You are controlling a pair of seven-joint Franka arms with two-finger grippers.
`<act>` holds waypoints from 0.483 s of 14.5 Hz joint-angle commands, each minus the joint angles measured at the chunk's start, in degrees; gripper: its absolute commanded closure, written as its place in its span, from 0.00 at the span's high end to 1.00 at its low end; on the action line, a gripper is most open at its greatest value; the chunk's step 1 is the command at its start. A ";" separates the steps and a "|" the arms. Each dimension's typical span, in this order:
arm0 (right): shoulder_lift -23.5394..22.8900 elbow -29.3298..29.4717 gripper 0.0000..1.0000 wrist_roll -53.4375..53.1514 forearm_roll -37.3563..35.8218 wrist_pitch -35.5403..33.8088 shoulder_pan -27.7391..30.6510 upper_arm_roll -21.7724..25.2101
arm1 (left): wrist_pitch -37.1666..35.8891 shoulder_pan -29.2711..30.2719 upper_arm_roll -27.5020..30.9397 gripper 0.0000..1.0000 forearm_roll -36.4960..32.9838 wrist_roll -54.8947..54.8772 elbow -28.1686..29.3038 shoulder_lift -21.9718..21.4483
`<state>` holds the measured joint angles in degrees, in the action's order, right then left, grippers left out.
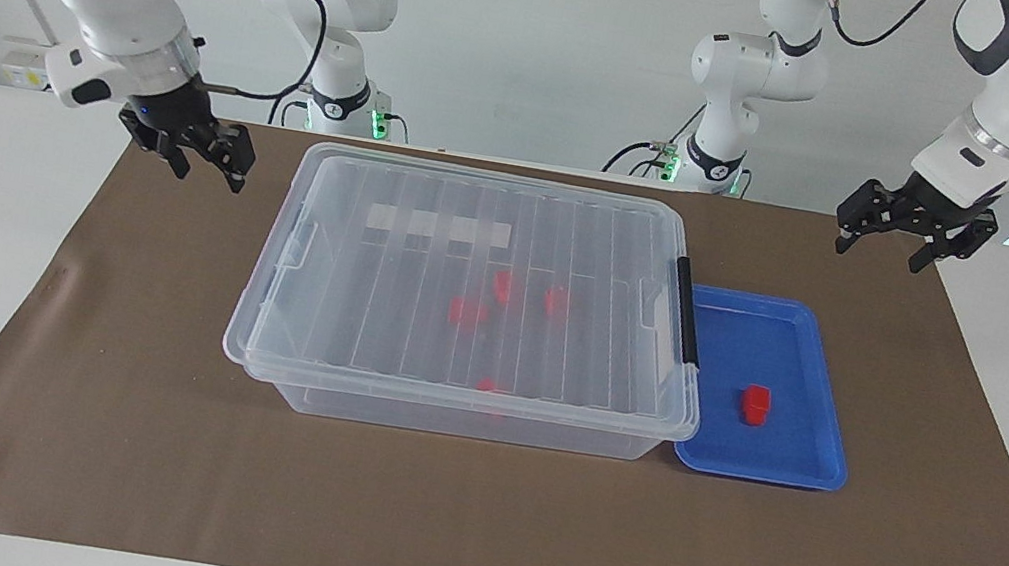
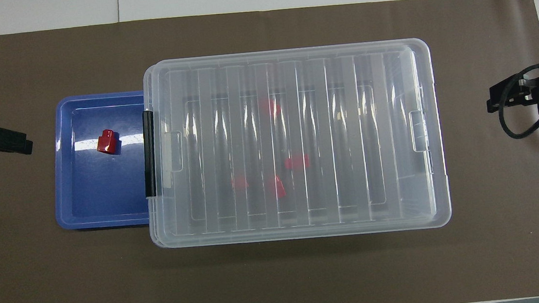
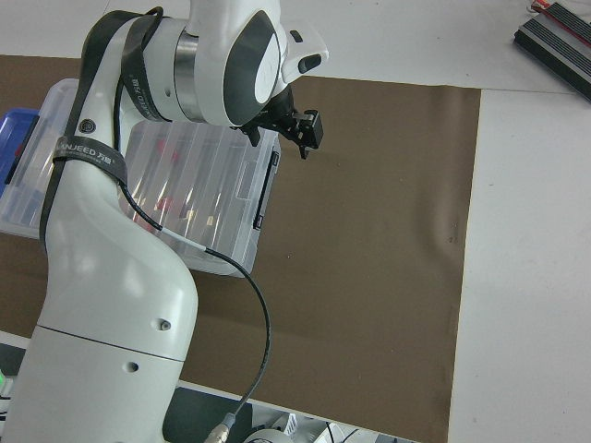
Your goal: Place red block in blue tray from box
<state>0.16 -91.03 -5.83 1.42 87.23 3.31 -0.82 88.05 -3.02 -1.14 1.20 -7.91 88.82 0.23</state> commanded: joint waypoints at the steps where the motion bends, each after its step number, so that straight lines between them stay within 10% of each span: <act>1: -0.86 2.08 1.00 1.52 -0.80 -2.76 0.47 -0.32 | -0.87 2.22 -1.50 1.00 -0.58 -0.44 0.74 -1.46; 7: -0.77 0.24 1.00 1.96 -0.80 -0.40 -3.12 4.84 | -1.30 2.93 -2.11 1.00 -0.58 -0.44 0.57 -1.55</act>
<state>-0.41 -90.14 -4.98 1.36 85.81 2.88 0.48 87.70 -1.09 -2.20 1.20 -7.91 88.82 -0.23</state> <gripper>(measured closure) 0.000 0.000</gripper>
